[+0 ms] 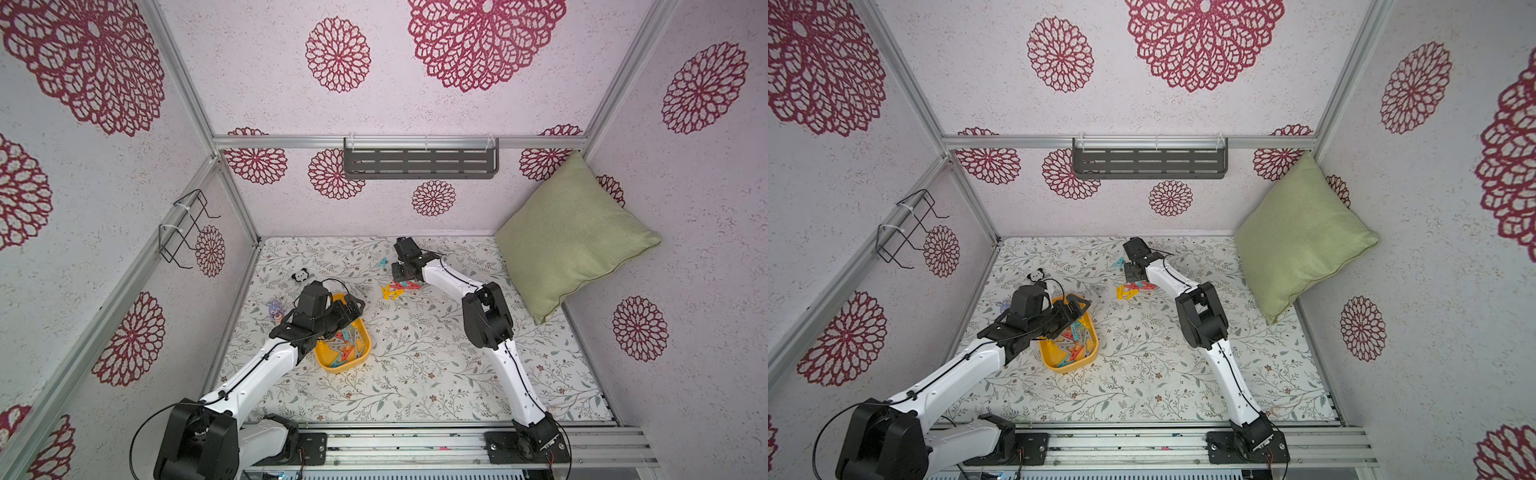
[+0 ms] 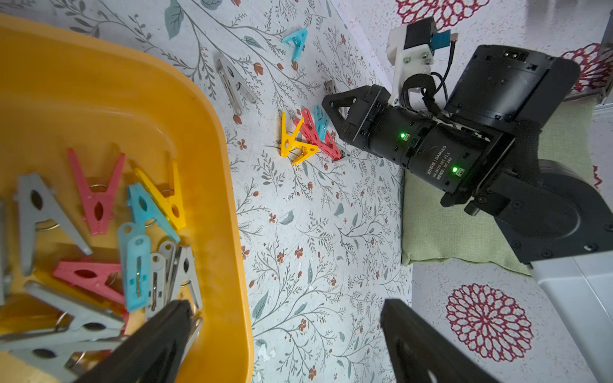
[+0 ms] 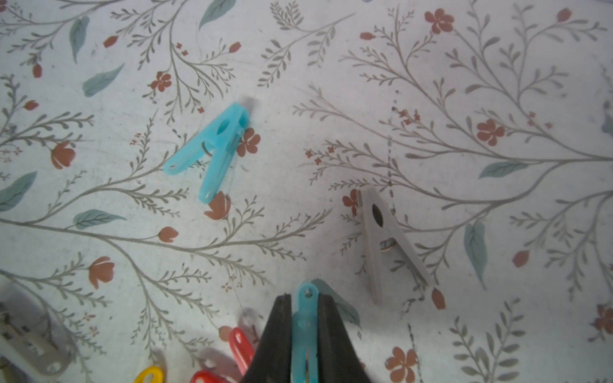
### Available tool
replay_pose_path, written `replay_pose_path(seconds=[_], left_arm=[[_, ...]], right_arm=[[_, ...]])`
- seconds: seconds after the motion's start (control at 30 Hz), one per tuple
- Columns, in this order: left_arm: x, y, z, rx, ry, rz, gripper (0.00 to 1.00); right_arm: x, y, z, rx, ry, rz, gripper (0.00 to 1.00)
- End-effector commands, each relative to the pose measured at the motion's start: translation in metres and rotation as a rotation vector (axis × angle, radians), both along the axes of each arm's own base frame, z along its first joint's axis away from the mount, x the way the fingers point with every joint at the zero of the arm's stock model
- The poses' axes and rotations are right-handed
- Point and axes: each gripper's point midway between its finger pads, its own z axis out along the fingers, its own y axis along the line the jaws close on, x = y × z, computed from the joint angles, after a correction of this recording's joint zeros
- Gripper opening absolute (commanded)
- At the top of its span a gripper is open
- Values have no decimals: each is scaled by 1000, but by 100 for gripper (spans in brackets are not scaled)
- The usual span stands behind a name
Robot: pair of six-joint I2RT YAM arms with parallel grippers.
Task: Put the clothespins into the storage box
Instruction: Pick up the clothespin from the center of the board.
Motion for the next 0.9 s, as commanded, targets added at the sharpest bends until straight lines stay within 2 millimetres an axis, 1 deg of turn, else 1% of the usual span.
replay_pose_path(seconds=[0.0,0.1,0.23,0.33,0.43,0.57,0.7,0.8,0.87], left_arm=[[-6,3,4,22,-17,4,97],[-8,10,10,52,-37,17,97],[-14,23,19,66,-58,46,97],[-19,36,25,77,-65,71,97],[-25,54,28,87,-67,108,97],[-33,81,27,97,-59,166,97],[-41,104,19,91,-38,218,97],[-46,116,12,73,-25,252,97],[-48,122,9,63,-20,266,97]], right_arm=[[-4,4,44,31,-59,7,11],[-15,13,64,48,-85,33,10],[-39,35,88,81,-119,88,9],[-64,55,104,112,-141,141,9],[-92,78,115,151,-145,207,9],[-131,112,123,247,-115,312,8],[-170,142,128,343,-73,416,8],[-196,158,126,387,-33,478,8],[-208,166,122,403,-9,506,10]])
